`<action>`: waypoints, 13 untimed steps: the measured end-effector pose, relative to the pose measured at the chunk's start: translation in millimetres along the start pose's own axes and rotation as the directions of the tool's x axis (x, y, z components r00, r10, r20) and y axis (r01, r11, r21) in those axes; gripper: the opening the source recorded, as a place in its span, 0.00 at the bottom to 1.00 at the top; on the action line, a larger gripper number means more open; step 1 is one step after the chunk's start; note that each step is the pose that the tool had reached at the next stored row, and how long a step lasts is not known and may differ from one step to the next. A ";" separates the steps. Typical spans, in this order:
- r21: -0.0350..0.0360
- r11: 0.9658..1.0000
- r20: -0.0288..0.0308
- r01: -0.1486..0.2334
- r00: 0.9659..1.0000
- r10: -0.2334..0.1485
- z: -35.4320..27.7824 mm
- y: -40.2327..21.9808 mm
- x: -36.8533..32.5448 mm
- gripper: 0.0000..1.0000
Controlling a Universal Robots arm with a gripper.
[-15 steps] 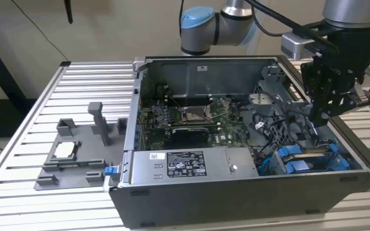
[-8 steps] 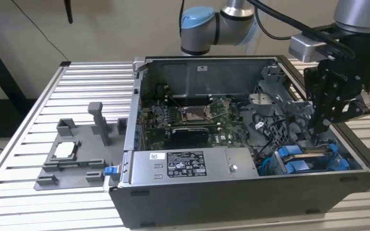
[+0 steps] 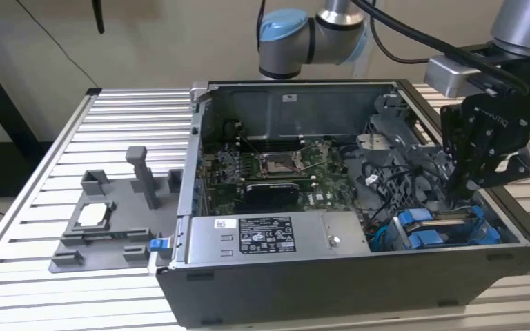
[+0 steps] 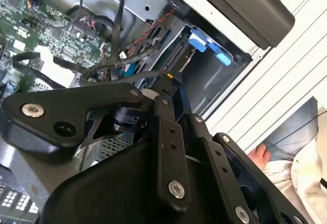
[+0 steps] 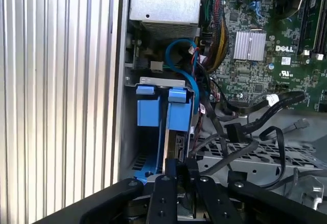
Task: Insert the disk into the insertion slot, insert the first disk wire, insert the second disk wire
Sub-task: 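Insert the first disk wire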
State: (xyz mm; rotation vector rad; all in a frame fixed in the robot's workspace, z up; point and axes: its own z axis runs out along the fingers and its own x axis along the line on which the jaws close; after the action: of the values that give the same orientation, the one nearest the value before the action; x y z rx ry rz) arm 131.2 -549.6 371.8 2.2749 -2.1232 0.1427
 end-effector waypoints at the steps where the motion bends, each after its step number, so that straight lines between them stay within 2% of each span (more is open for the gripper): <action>1: -0.002 1.000 0.002 0.000 1.000 0.000 1.0 -1.5 0.9 0.19; 2: -0.003 1.000 0.005 0.000 1.000 0.000 2.0 -3.1 1.7 0.19; 3: -0.003 1.000 0.011 0.000 1.000 0.000 3.0 -4.9 2.4 0.19; 5: -0.002 1.000 0.028 -0.001 1.000 0.001 4.3 -7.5 3.5 0.19; 6: -0.001 1.000 0.040 -0.001 0.999 0.002 5.0 -8.7 4.0 0.19; 7: -0.001 1.000 0.047 -0.002 0.999 0.002 5.7 -9.4 4.4 0.19; 13: -0.008 1.000 0.066 -0.002 0.998 0.003 10.5 -14.7 5.7 0.19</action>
State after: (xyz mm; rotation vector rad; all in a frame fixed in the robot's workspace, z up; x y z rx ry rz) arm 146.8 -555.1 362.5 2.3035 -2.1534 0.0600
